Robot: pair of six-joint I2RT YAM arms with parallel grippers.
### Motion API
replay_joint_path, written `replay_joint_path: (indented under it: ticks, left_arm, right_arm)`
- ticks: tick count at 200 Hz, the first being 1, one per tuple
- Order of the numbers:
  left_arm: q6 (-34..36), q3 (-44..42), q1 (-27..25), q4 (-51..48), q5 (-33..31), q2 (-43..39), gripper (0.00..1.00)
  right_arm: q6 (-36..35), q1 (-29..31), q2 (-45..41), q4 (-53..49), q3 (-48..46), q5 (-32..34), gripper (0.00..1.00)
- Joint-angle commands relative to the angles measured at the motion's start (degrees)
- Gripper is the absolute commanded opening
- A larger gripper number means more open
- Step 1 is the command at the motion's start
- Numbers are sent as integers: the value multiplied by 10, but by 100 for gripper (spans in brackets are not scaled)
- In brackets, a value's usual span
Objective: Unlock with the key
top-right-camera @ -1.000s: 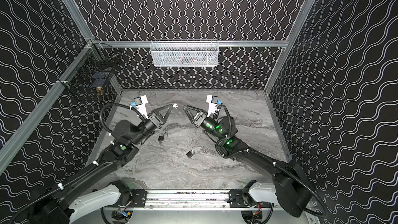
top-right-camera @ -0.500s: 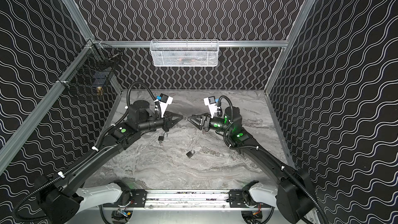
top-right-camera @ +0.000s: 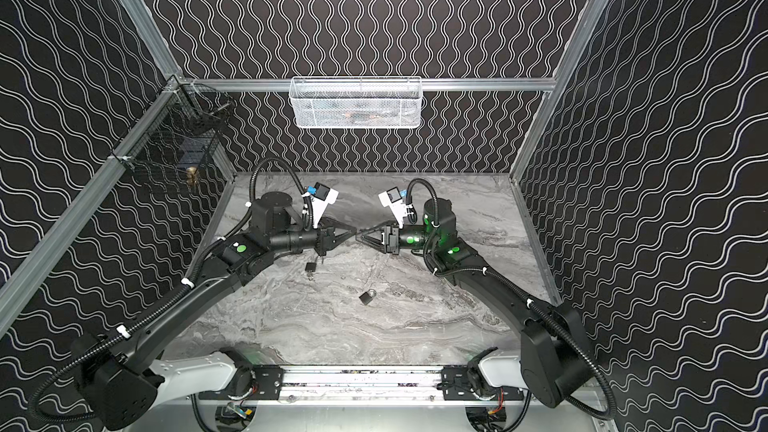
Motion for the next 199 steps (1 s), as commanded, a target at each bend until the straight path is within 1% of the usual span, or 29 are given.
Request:
replay_joint_path:
  ticks: [1,45,84,128,139,152,178,193,199]
  left_arm:
    - [4,-2,6,20,15,-1,0]
    - [-2,-2,11,28,33,9,0]
    - [-5,-1,11,27,33,9,0]
    - [-2,1,11,24,34,10,0]
    - [-1,2,12,21,31,10,0]
    - [-1,1,12,24,32,9,0]
    - [-3,8,13,22,29,8,0]
    - [-9,16,15,25,33,7,26]
    - [-12,17,15,29,34,6,34]
  right_arm:
    - [-20,0,1,10,7,-24,35]
    - [-23,0,11,20,11,-39,31]
    - [-16,0,20,35,14,-45,26]
    - [-15,-1,20,38,11,-49,10]
    - [-18,-1,15,37,7,-47,4]
    - [-14,-1,12,39,4,-48,0]
    - [-23,-1,-2,18,-2,-33,0]
    - [-26,-3,-14,-2,-6,-19,0]
    - [-30,-4,-20,-16,-6,-12,0]
